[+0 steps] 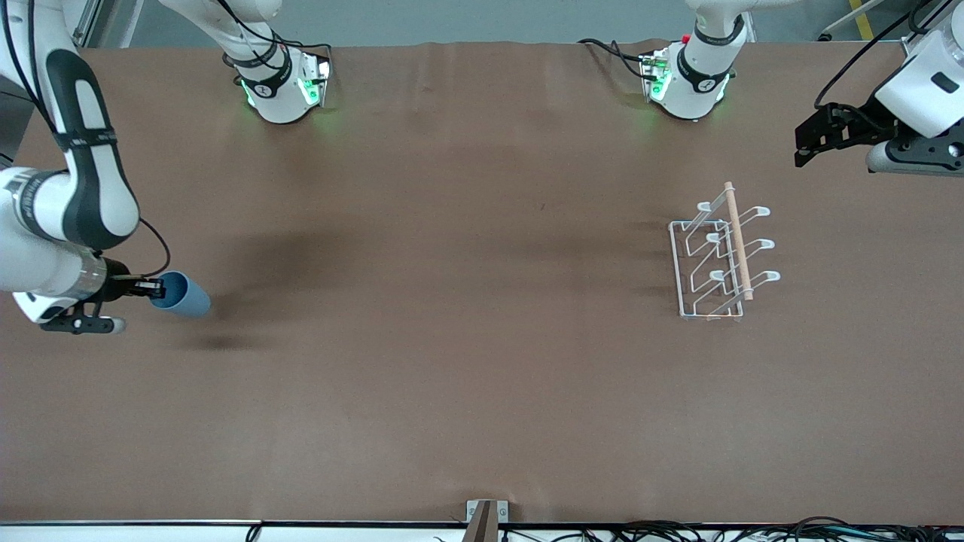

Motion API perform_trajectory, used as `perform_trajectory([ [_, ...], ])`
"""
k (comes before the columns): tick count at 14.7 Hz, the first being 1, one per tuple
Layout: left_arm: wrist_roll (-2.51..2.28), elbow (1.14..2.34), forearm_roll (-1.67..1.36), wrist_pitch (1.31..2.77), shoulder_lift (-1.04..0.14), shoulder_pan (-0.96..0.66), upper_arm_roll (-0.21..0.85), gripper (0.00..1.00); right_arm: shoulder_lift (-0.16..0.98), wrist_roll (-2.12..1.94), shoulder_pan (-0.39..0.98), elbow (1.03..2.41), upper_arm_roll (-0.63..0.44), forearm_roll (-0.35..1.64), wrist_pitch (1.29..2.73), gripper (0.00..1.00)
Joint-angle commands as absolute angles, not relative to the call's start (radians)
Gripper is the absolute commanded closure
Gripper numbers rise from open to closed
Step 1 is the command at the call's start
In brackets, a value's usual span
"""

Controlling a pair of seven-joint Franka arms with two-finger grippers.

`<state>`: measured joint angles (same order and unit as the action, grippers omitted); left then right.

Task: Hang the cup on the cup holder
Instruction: 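Lift the blue cup with the right gripper while the left gripper approaches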

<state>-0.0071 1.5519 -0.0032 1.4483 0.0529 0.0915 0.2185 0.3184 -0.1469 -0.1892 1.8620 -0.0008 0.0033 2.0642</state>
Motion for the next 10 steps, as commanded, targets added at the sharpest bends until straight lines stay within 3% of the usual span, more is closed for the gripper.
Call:
perform_trajectory([
  [1, -0.012, 1.526, -0.017, 1.44, 0.034, 0.089, 0.221, 0.0, 0.221, -0.152, -0.19, 1.864, 0.069, 0.107, 1.993, 1.0],
  [6, -0.014, 1.497, -0.021, 1.448, -0.003, 0.086, 0.222, 0.0, 0.135, -0.152, -0.143, 1.85, 0.155, 0.352, 1.852, 1.0],
  [10, -0.015, 1.497, -0.064, 1.456, -0.017, 0.089, 0.221, 0.0, 0.109, -0.14, -0.017, 1.826, 0.164, 0.523, 1.841, 1.0],
])
